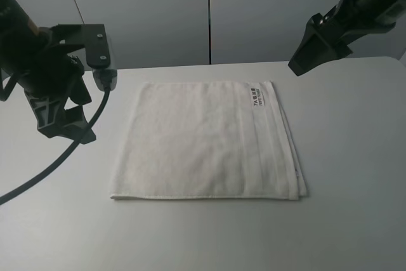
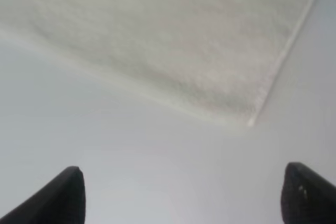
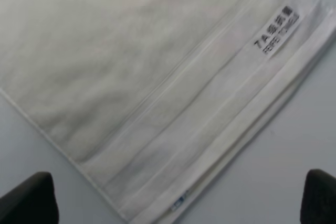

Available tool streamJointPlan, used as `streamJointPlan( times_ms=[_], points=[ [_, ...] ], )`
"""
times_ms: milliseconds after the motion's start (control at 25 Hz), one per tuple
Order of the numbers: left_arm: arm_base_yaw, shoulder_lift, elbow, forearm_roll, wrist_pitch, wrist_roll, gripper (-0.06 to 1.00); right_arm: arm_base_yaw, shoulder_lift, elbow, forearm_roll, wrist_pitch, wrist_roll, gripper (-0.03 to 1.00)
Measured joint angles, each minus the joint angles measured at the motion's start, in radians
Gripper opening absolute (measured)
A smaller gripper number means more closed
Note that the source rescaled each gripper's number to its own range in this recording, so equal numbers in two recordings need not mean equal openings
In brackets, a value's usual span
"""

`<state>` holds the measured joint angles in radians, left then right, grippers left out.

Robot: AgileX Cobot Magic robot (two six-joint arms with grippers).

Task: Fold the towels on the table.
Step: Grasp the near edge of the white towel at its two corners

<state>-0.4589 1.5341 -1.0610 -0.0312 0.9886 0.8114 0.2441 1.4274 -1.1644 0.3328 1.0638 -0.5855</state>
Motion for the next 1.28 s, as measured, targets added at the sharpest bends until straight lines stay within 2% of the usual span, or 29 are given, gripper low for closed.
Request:
streamJointPlan(
  times_ms=[160, 280, 440, 560, 800, 1120, 1280],
  points=[
    [-0.094, 0.097, 0.0, 0.05, 0.002, 0.002, 0.95, 0.026, 0.06, 0.0, 0.008, 0.002, -0.072, 1.0],
    [-0.14, 0.17, 0.0, 0.068, -0.004, 0.006, 0.95, 0.09, 0.099, 0.0, -0.055, 0.002, -0.099, 1.0],
    [-0.147, 0.267, 0.0, 0.098, -0.017, 0.003, 0.95, 0.183, 0.141, 0.0, -0.138, 0.006, -0.109, 1.0],
    [-0.147, 0.317, 0.0, 0.108, -0.051, 0.003, 0.95, 0.216, 0.175, 0.0, -0.143, 0.006, -0.111, 1.0],
    [-0.147, 0.402, 0.008, 0.11, -0.099, 0.003, 0.95, 0.22, 0.255, 0.0, -0.166, -0.011, -0.118, 1.0],
    [-0.149, 0.424, 0.079, 0.106, -0.166, 0.003, 0.95, 0.221, 0.29, 0.048, -0.166, -0.084, -0.177, 1.0],
    [-0.149, 0.424, 0.079, 0.099, -0.205, 0.003, 0.95, 0.221, 0.296, 0.078, -0.166, -0.108, -0.242, 1.0]
  ],
)
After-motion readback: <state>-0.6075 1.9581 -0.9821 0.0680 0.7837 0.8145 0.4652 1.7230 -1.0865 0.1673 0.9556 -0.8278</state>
